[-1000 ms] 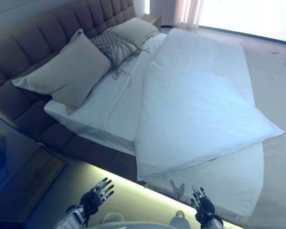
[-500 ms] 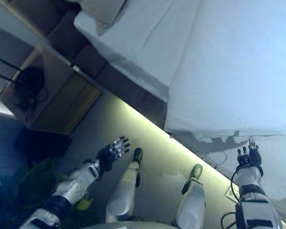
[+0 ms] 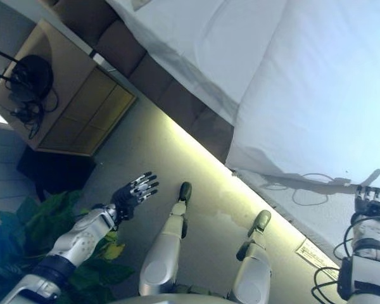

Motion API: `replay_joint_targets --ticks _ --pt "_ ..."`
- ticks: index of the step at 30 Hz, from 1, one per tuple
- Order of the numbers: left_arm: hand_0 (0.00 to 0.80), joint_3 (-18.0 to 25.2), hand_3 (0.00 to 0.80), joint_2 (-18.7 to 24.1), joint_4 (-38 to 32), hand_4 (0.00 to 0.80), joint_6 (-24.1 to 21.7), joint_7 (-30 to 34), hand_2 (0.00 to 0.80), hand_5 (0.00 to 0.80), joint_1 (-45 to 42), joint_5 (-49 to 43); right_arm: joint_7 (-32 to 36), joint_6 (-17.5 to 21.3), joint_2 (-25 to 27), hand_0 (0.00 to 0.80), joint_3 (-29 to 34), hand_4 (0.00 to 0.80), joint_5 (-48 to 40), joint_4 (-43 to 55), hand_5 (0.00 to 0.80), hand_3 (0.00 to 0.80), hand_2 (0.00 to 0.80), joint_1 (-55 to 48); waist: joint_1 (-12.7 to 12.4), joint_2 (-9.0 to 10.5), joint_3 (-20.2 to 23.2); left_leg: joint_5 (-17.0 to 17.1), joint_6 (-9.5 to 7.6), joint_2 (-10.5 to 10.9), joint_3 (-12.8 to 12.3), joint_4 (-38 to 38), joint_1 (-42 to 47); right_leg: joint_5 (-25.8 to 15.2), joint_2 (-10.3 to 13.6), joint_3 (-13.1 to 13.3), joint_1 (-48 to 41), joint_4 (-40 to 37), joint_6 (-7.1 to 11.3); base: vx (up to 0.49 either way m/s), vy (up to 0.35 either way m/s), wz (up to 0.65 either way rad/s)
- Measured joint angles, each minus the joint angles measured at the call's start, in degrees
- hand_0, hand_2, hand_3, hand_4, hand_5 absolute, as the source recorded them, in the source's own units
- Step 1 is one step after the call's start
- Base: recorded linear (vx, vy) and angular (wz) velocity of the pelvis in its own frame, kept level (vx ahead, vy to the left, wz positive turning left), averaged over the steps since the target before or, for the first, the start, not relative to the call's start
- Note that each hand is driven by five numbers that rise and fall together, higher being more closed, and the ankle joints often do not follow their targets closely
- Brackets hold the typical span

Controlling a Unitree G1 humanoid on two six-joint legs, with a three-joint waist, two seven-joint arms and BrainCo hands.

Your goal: Make the bed neatly

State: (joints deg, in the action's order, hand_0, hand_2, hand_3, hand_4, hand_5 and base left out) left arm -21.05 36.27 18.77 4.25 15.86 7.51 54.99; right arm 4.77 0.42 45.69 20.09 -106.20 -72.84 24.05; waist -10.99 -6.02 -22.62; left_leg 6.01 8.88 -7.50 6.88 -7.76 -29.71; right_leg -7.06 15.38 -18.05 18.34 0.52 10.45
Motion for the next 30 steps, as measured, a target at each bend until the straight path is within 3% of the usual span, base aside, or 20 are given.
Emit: replay_joint_targets --ticks 6,13,19,23,30 --pt "0.0 0.06 0.0 1.84 0.01 0.0 0.08 0.4 0.0 0.0 0.77 0.29 -4.19 -1.33 2.42 0.0 2.03 0.0 -0.88 -2.12 0.0 0.0 0.0 -0.06 0.38 0.25 -0.13 -0.01 -0.01 0.69 1.05 -0.81 -2.46 -0.02 0.08 -0.01 1.35 -0.22 0.17 0.027 -0.063 0.08" --pt "0.0 0.05 0.0 2.52 0.02 0.0 -0.09 0.59 0.0 0.0 1.36 0.27 -5.34 -4.6 1.71 0.0 2.44 0.0 -4.76 -3.32 0.0 0.0 0.0 -2.5 0.55 0.75 -0.45 -0.15 -0.26 1.3 1.08 -1.48 -3.28 0.43 0.84 0.29 2.57 1.16 0.52 0.007 -0.057 0.01" --pt "0.0 0.57 0.0 5.04 0.25 0.0 -0.77 0.51 0.0 0.0 1.59 0.27 -4.02 -4.6 1.79 0.0 4.55 0.0 -4.84 -4.7 0.0 0.0 0.0 -4.1 0.68 1.76 -1.15 -0.18 -0.36 1.3 1.15 -2.69 -5.56 1.34 1.05 1.1 5.89 4.25 0.66 -0.018 -0.122 -0.03" --pt "0.0 3.95 0.0 5.48 1.38 0.0 -1.1 0.9 0.0 0.0 1.52 0.26 -3.74 -4.6 2.5 0.0 6.1 0.0 -4.77 -4.29 0.0 0.0 0.0 -3.84 0.63 2.14 -1.5 -0.19 -0.37 1.3 1.05 -3.13 -6.08 2.14 1.31 1.79 7.48 6.36 0.58 0.006 -0.079 -0.04" --pt "0.0 4.3 0.0 6.02 1.34 0.0 -1.28 2.76 0.0 0.0 1.54 0.27 -0.58 -2.75 3.97 0.0 6.2 0.0 -4.72 -2.71 0.0 0.0 0.0 -1.82 0.74 1.24 -2.2 0.24 -1.27 3.17 0.7 -3.18 -8.22 4.39 3.8 3.19 12.36 11.96 1.03 -0.002 0.001 0.03"
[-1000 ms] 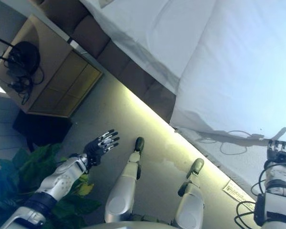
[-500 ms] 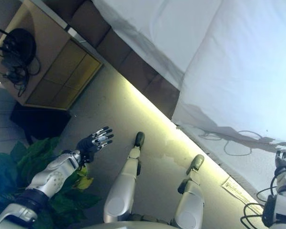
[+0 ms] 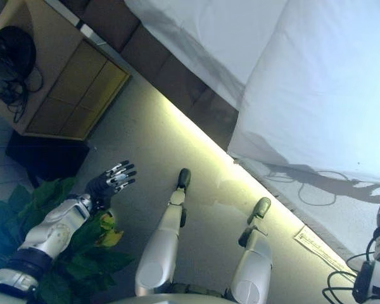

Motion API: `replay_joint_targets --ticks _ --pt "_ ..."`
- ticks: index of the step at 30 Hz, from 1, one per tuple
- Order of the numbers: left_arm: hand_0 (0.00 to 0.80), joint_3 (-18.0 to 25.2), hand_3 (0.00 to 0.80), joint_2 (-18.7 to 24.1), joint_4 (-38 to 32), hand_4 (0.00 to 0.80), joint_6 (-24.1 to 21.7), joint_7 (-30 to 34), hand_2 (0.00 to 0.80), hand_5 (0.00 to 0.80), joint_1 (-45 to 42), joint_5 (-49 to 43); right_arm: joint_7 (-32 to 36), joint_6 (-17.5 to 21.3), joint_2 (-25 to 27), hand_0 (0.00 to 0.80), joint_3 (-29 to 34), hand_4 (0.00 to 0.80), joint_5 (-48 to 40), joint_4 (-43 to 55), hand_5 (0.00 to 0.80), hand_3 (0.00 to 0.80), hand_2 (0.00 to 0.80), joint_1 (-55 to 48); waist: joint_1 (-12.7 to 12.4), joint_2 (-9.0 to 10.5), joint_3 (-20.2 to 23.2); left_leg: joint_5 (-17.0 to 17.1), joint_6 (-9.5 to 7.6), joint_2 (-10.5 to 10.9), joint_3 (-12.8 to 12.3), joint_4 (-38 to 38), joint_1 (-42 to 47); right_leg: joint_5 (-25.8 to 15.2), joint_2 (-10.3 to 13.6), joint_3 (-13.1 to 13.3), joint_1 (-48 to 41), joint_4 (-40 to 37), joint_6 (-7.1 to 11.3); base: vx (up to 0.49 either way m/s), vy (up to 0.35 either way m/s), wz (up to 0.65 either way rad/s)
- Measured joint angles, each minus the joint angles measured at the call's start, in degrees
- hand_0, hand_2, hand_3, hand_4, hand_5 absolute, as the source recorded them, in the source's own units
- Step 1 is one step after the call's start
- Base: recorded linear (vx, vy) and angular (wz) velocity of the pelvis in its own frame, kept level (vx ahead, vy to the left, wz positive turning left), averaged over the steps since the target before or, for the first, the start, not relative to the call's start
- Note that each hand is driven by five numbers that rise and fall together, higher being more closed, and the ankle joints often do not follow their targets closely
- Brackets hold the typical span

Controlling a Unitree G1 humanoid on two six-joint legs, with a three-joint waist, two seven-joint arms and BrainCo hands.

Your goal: Make the bed neatly

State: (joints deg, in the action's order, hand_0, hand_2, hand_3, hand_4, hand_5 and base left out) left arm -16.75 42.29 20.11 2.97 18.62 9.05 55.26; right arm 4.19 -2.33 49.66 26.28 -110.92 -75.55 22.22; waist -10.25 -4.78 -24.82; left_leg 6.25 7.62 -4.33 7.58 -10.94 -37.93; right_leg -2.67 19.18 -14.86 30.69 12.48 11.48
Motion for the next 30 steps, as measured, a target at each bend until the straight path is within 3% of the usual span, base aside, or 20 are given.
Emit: replay_joint_targets --ticks 5,10,22,25,26,30 --pt "0.0 0.33 0.0 0.38 -0.9 0.0 -1.11 1.07 0.0 0.0 0.05 0.04 2.76 1.21 0.92 0.0 -0.25 0.0 -0.1 1.41 0.0 0.0 0.0 3.65 -0.1 -1.36 -1.52 0.55 -0.42 1.67 -0.37 -0.98 -3.33 1.44 2.3 0.97 4.9 4.49 0.72 -0.007 0.034 0.11" --pt "0.0 1.91 0.0 0.43 -1.02 0.0 -1.74 1.09 0.0 0.0 0.05 0.08 1.62 4.97 1.37 0.0 -1.9 0.0 -0.05 1.35 0.0 0.0 0.0 8.54 -0.14 -2.18 -3.17 0.41 -0.75 2.88 -0.62 -2.37 -5.74 2.61 3.89 2.03 8.26 7.89 1.0 0.005 0.087 0.08" --pt "0.0 2.19 0.0 0.12 -1.71 0.0 -2.17 2.37 0.0 0.0 0.07 2.01 0.12 5.17 6.07 0.0 -5.21 0.0 5.17 -1.02 0.0 0.0 0.0 12.24 -0.09 -3.63 -3.31 0.65 -1.63 4.47 -0.91 -2.61 -6.05 3.29 5.31 2.78 9.44 10.22 1.03 0.047 0.071 0.03" --pt "0.0 2.19 0.0 0.13 -1.68 0.0 -2.1 3.25 0.0 0.0 0.09 3.07 -0.77 4.44 7.16 0.64 -5.21 0.64 5.86 -1.95 0.64 0.64 0.64 12.93 -0.16 -3.79 -3.26 0.73 -1.68 4.66 -0.88 -2.61 -5.93 3.3 5.49 2.75 9.32 10.39 1.03 0.061 0.024 0.02" --pt "0.0 2.19 0.0 0.2 -1.68 0.0 -2.04 3.49 0.0 0.0 0.1 3.1 -1.05 4.35 7.29 0.8 -5.2 0.8 6.11 -2.17 0.8 0.8 0.8 12.96 -0.14 -3.81 -3.25 0.84 -1.56 4.72 -0.86 -2.61 -5.87 3.3 5.55 2.75 9.28 10.42 1.05 0.039 -0.001 0.02" --pt "0.0 2.18 0.0 0.3 -1.67 0.0 -1.31 3.85 0.0 0.0 0.39 4.5 -1.06 4.31 7.51 0.8 -5.18 0.8 6.21 -2.25 0.8 0.8 0.8 13.62 -0.13 -4.05 -3.18 0.99 -1.4 4.75 -0.69 -2.63 -5.87 3.28 5.57 2.64 9.24 10.6 1.1 0.002 -0.028 0.01"
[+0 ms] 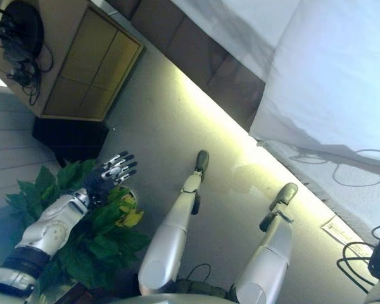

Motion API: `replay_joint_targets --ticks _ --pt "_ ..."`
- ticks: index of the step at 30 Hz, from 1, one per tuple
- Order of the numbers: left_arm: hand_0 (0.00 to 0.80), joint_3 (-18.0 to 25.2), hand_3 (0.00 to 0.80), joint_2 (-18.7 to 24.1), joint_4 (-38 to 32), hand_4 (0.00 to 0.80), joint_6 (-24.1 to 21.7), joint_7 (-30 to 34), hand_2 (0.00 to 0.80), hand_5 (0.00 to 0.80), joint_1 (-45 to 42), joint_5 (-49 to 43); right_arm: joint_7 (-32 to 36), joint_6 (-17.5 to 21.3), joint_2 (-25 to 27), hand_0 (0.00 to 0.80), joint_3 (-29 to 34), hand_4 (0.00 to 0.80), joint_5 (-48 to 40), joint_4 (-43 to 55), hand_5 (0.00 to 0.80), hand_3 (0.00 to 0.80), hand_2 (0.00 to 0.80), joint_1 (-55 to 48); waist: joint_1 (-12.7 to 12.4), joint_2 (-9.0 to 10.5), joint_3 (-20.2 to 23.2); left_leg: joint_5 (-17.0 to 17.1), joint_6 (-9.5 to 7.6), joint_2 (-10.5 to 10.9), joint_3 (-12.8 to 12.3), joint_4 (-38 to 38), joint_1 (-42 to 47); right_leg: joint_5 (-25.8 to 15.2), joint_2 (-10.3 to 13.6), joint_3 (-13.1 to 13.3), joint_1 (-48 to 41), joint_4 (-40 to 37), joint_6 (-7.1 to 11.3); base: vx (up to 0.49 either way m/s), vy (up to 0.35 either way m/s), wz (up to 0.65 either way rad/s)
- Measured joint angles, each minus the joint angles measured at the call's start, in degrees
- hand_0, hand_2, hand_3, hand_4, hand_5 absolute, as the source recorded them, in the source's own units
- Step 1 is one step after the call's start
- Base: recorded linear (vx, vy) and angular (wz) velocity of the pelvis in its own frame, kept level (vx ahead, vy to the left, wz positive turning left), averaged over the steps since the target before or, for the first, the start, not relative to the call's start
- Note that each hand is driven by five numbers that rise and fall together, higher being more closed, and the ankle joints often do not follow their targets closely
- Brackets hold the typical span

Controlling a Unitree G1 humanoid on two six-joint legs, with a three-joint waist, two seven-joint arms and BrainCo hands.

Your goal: Make the bed neatly

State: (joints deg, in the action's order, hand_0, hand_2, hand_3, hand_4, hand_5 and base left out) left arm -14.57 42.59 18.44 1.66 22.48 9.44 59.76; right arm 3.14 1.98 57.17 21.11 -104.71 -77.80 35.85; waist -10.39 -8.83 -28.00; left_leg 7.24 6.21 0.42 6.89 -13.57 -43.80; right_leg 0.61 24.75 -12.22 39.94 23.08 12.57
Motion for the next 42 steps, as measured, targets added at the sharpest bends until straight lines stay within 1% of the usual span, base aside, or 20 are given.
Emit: replay_joint_targets --ticks 3,5,6,7,8,10,14,16,19,22,24,26,29,31,32,33,35,37,39,42 --pt "0.0 0.0 0.0 0.2 0.0 0.0 0.3 0.06 0.0 0.0 0.52 0.02 0.01 0.01 0.47 0.8 -0.09 0.8 0.0 0.13 0.8 0.8 0.8 1.65 -0.06 -0.17 -0.01 0.07 0.1 0.02 0.56 -0.18 -0.06 0.34 0.04 -0.35 0.03 0.8 0.05 -0.011 0.009 0.07" --pt "0.0 -0.03 0.0 0.22 -0.09 0.0 0.28 0.11 0.0 0.0 0.75 0.02 0.0 0.07 0.99 0.8 -1.24 0.8 0.0 0.11 0.8 0.8 0.8 2.37 0.05 -0.54 -0.04 -0.53 0.1 0.13 1.37 -1.7 -0.78 1.73 0.54 -0.76 0.35 2.98 -0.22 0.032 0.013 0.2" --pt "0.0 0.1 0.0 0.28 -0.2 0.0 0.26 0.12 0.0 0.0 1.07 0.03 0.0 0.15 1.3 0.8 -1.74 0.8 -0.02 0.09 0.8 0.8 0.8 2.4 0.04 -0.74 0.0 -1.22 0.13 0.28 1.64 -3.6 -1.69 3.0 0.91 -0.67 0.91 5.01 -0.13 -0.055 0.023 0.3" --pt "0.0 0.12 0.0 0.39 -0.24 0.0 0.26 0.18 0.0 0.0 1.26 0.04 0.0 0.16 1.49 0.8 -1.74 0.8 -0.02 0.09 0.8 0.8 0.8 2.41 -0.03 -0.91 -0.02 -1.64 0.44 0.49 2.06 -5.25 -2.54 4.07 1.19 -0.48 1.59 7.12 -0.27 -0.031 0.009 0.29" --pt "0.0 0.1 0.0 0.71 -0.49 0.0 0.35 0.16 0.0 0.0 1.31 0.02 0.0 0.11 1.87 0.8 -1.89 0.8 -0.03 0.02 0.8 0.8 0.8 2.52 -0.07 -0.99 -0.04 -2.64 0.4 0.5 2.26 -7.03 -3.64 5.52 1.64 -0.6 2.62 9.41 -0.52 -0.028 0.008 0.26" --pt "0.0 0.14 0.0 1.23 -0.64 0.0 0.5 0.2 0.0 0.0 1.25 0.01 0.0 0.04 1.92 0.8 -1.77 0.8 -0.08 0.03 0.8 0.8 0.8 2.57 -0.39 -1.14 0.0 -3.45 0.92 0.36 2.71 -10.34 -5.79 7.02 1.6 -0.05 4.38 12.93 -1.03 -0.012 0.004 0.13" --pt "0.0 0.11 0.0 1.31 -1.62 0.0 1.44 0.2 0.0 0.0 1.24 -0.03 0.28 -0.71 1.93 0.8 -2.09 0.8 -0.57 0.23 0.8 0.8 0.8 2.59 -0.82 -1.11 -0.02 -5.33 1.42 0.06 2.69 -15.53 -8.12 9.47 1.76 1.14 7.21 18.47 -1.81 0.002 0.027 -0.03" --pt "0.0 0.1 0.0 1.31 -2.14 0.0 1.44 0.2 0.0 0.0 1.21 -0.03 1.17 -0.71 1.94 0.8 -2.78 0.8 -0.73 0.31 0.8 0.8 0.8 2.58 -1.19 -1.11 -0.03 -5.47 1.5 0.05 2.61 -16.04 -8.43 9.96 1.72 2.12 8.23 20.08 -2.16 0.007 0.067 -0.07" --pt "0.0 0.08 0.0 1.37 -3.28 0.0 1.43 0.07 0.0 0.0 1.13 0.0 2.71 -0.61 1.92 0.8 -3.75 0.8 -0.76 0.53 0.8 0.8 0.8 2.15 -1.38 -1.11 -0.02 -5.46 1.49 -0.25 2.55 -14.8 -8.42 10.38 1.42 2.3 8.88 20.7 -2.34 0.007 0.041 0.05" --pt "0.0 0.11 0.0 1.28 -4.41 0.0 1.5 -0.45 0.0 0.0 0.81 0.02 3.02 0.77 1.4 0.8 -3.64 0.8 -0.55 2.81 0.8 0.8 0.8 0.27 -1.46 -1.08 -0.01 -4.66 0.68 -0.38 2.53 -13.37 -7.95 10.33 1.33 2.18 8.74 20.59 -2.82 0.018 -0.014 0.09" --pt "0.0 0.17 0.0 1.17 -4.37 0.0 1.85 -1.19 0.0 0.0 0.37 0.02 3.42 1.96 -0.03 0.8 -3.51 0.8 -0.44 5.55 0.8 0.8 0.8 -1.8 -1.34 -0.93 0.01 -3.91 0.75 -0.62 2.55 -12.76 -6.84 10.42 1.15 1.71 7.57 20.1 -2.79 0.053 -0.073 -0.02" --pt "0.0 0.48 0.0 0.92 -4.19 0.0 2.81 -1.73 0.0 0.0 0.37 0.02 3.57 3.05 -2.82 0.8 -3.27 0.8 0.14 9.23 0.8 0.8 0.8 -4.18 -1.28 -0.64 -0.02 -3.53 1.4 -1.39 2.72 -11.33 -4.11 10.14 0.42 0.26 4.09 18.42 -2.6 0.081 -0.096 -0.02" --pt "0.0 0.67 0.0 0.64 -4.14 0.0 3.52 -2.17 0.0 0.0 0.47 -0.03 4.54 3.09 -7.43 0.8 -3.86 0.8 2.39 16.05 0.8 0.8 0.8 -5.91 -1.47 1.52 1.03 -3.44 1.67 -2.23 2.89 -9.34 0.26 10.05 -0.19 -1.25 -0.86 15.98 -2.34 0.097 -0.088 -0.01" --pt "0.0 0.65 0.0 0.62 -3.81 0.0 4.21 -2.28 0.0 0.0 0.67 -0.29 5.24 3.11 -10.87 0.8 -5.27 0.8 4.25 18.51 0.8 0.8 0.8 -5.9 -1.6 3.76 2.93 -3.59 1.58 -2.81 2.94 -8.22 2.29 10.16 -0.64 -2.3 -3.38 14.33 -2.41 0.06 -0.024 0.01" --pt "0.0 0.62 0.0 0.64 -3.68 0.0 4.53 -2.28 0.0 0.0 0.9 -0.44 5.19 3.12 -12.05 0.8 -6.0 0.8 5.37 19.58 0.8 0.8 0.8 -5.87 -1.62 4.69 3.41 -3.34 1.96 -2.81 2.99 -7.97 3.32 10.06 -0.87 -2.64 -4.88 13.56 -2.34 0.093 -0.005 0.08" --pt "0.0 0.49 0.0 0.27 -3.26 0.0 5.33 -2.46 0.0 0.0 1.34 -0.59 4.72 3.12 -13.22 0.8 -6.39 0.8 6.97 21.02 0.8 0.8 0.8 -6.05 -1.51 5.1 3.62 -3.63 1.86 -3.11 3.08 -7.4 4.85 9.94 -1.22 -3.27 -7.1 12.34 -2.12 0.199 -0.028 0.06" --pt "0.0 0.07 0.0 -0.49 -3.03 0.0 6.69 -3.01 0.0 0.0 1.61 -1.54 3.27 3.07 -16.08 0.8 -8.42 0.8 11.08 23.99 0.8 0.8 0.8 -7.15 -1.55 6.69 4.89 -3.83 2.09 -3.4 3.43 -5.66 8.56 9.46 -1.8 -4.02 -11.77 9.45 -1.56 0.2 -0.016 0.08" --pt "0.0 -0.45 0.0 -1.83 -2.61 0.0 7.93 -3.66 0.0 0.0 1.41 -3.4 0.98 2.31 -18.76 0.8 -11.56 0.8 15.01 26.7 0.8 0.8 0.8 -8.59 -1.68 8.18 7.0 -3.91 2.11 -3.74 3.61 -3.91 11.95 9.18 -2.75 -4.13 -16.11 5.97 -1.45 0.179 0.007 0.06" --pt "0.0 -2.16 0.0 -2.93 -1.57 0.0 8.62 -4.18 0.0 0.0 1.29 -5.36 -1.0 0.69 -20.69 0.8 -14.75 0.8 18.12 29.09 0.8 0.8 0.8 -10.1 -1.72 9.3 9.49 -3.82 2.0 -3.94 4.06 -1.99 14.61 8.58 -3.71 -4.22 -19.9 2.43 -1.1 0.193 0.026 0.09" --pt "0.0 -4.66 0.0 -6.38 -0.44 0.0 9.87 -5.28 0.0 0.0 1.45 -8.44 -3.46 -1.28 -23.42 0.8 -17.75 0.8 21.59 30.61 0.8 0.8 0.8 -11.45 -1.77 10.08 11.39 -3.56 1.68 -4.16 4.18 0.94 19.34 6.96 -5.18 -4.48 -26.32 -3.6 -0.51 0.203 0.04 0.09"
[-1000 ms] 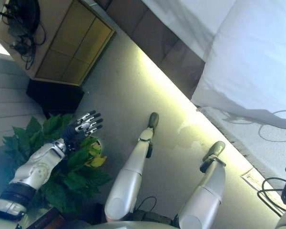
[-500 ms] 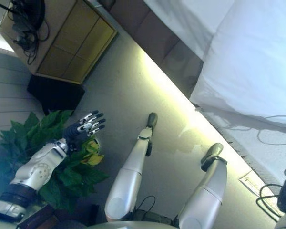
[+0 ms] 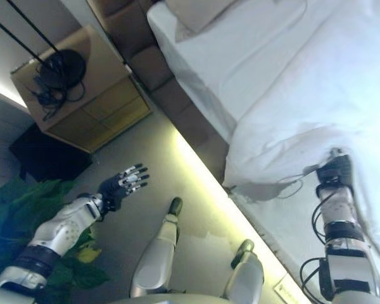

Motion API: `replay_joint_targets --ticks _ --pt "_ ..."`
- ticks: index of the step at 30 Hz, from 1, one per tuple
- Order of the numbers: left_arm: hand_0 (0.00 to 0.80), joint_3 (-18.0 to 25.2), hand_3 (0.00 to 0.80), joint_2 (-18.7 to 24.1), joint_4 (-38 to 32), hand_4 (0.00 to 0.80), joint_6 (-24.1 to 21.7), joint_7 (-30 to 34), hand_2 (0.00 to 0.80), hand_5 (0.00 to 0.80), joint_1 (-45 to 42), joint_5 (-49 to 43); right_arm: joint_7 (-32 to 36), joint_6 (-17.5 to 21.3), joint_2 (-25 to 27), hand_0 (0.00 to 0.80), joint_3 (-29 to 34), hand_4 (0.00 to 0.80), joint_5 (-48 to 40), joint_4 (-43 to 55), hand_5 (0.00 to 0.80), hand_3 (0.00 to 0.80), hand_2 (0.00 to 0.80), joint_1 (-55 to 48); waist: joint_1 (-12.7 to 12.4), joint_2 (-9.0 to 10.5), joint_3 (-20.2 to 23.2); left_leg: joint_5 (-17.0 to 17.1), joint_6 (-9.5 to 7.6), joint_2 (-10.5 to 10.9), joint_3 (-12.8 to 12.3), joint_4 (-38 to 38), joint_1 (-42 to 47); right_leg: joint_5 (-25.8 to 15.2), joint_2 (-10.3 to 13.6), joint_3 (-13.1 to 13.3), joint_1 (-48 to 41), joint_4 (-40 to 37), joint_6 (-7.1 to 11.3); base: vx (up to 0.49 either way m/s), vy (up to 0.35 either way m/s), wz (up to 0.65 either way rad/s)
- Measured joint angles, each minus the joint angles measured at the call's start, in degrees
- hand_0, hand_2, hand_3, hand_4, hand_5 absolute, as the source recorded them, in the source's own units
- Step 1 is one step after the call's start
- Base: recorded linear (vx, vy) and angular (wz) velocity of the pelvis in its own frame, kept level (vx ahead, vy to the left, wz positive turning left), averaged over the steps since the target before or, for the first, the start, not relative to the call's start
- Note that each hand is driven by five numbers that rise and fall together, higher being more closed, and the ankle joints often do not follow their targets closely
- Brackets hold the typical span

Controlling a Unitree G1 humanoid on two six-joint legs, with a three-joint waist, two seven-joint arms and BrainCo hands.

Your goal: Make the bed neatly

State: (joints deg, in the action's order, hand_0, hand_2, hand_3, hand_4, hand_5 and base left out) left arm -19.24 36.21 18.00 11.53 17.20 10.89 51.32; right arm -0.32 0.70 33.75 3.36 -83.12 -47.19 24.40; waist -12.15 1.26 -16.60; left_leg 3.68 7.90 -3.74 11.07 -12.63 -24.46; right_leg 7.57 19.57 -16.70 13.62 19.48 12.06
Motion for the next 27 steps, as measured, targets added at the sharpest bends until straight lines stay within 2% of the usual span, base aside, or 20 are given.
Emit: replay_joint_targets --ticks 4,8,10,12,16,20,27 --pt "0.0 -4.0 0.0 -5.01 2.49 0.0 1.35 -1.29 0.0 0.0 0.97 -2.86 -2.89 -1.3 -3.35 0.8 -2.97 0.8 2.6 1.75 0.8 0.8 0.8 -1.17 0.19 0.35 2.68 0.14 -0.14 -0.06 -0.06 3.0 4.33 -3.2 -1.45 -1.07 -7.3 -8.25 0.95 0.175 0.098 0.06" --pt "0.0 -7.53 0.0 -10.22 8.7 0.0 3.27 -2.31 0.0 0.0 3.38 -5.27 -6.42 -2.42 -6.62 0.8 -6.56 0.8 5.65 6.29 0.8 0.8 0.8 -1.88 0.65 1.23 5.03 0.15 -0.12 -0.06 -1.15 5.66 8.42 -4.63 -2.05 -1.18 -12.15 -13.29 0.97 0.192 0.113 -0.05" --pt "0.0 -9.33 0.0 -12.44 10.27 0.0 4.66 -2.71 0.0 0.0 3.77 -5.58 -8.18 -3.51 -9.19 0.8 -8.38 0.8 7.7 8.06 0.8 0.8 0.8 -2.06 1.95 1.94 6.77 0.15 0.33 -0.3 -1.43 6.41 10.19 -4.66 -2.29 -1.14 -13.97 -14.29 0.92 0.189 0.112 -0.07" --pt "0.0 -9.36 0.0 -15.04 11.47 0.0 6.21 -3.76 0.0 0.0 3.78 -5.43 -9.92 -4.57 -11.54 0.8 -10.35 0.8 10.24 10.43 0.8 0.8 0.8 -2.2 3.17 2.2 7.56 -0.02 0.53 -0.62 -2.01 7.35 12.79 -4.69 -2.39 -1.03 -15.97 -14.75 0.83 0.192 0.125 -0.11" --pt "0.0 -9.27 0.0 -19.41 15.9 0.0 8.83 -6.86 0.0 0.0 3.54 0.31 -12.19 -8.21 -15.13 0.8 -15.03 0.8 16.85 13.75 0.8 0.8 0.8 -2.76 3.84 2.59 10.34 -0.38 0.44 -1.79 -4.71 9.86 17.24 -4.7 -2.51 0.26 -18.06 -16.0 0.69 0.128 0.089 -0.29" --pt "0.0 -9.32 0.0 -22.75 19.86 0.0 10.7 -8.64 0.0 0.0 2.39 5.1 -14.01 -11.65 -17.97 0.8 -20.63 0.8 22.24 17.19 0.8 0.8 0.8 -3.3 5.41 2.67 13.68 -0.3 0.44 -2.73 -5.87 12.05 20.21 -4.62 -3.27 0.73 -19.94 -17.19 0.43 0.053 0.043 -0.14" --pt "0.0 -9.48 0.0 -26.02 20.03 0.0 18.56 -9.32 0.0 0.0 -0.14 17.77 -16.04 -13.39 -19.55 0.8 -23.72 0.8 24.19 18.03 0.8 0.8 0.8 -3.39 6.22 2.6 15.96 0.35 1.13 -3.01 -6.86 14.17 22.92 -4.45 -3.63 0.88 -21.56 -17.78 0.13 0.026 0.023 -0.04"
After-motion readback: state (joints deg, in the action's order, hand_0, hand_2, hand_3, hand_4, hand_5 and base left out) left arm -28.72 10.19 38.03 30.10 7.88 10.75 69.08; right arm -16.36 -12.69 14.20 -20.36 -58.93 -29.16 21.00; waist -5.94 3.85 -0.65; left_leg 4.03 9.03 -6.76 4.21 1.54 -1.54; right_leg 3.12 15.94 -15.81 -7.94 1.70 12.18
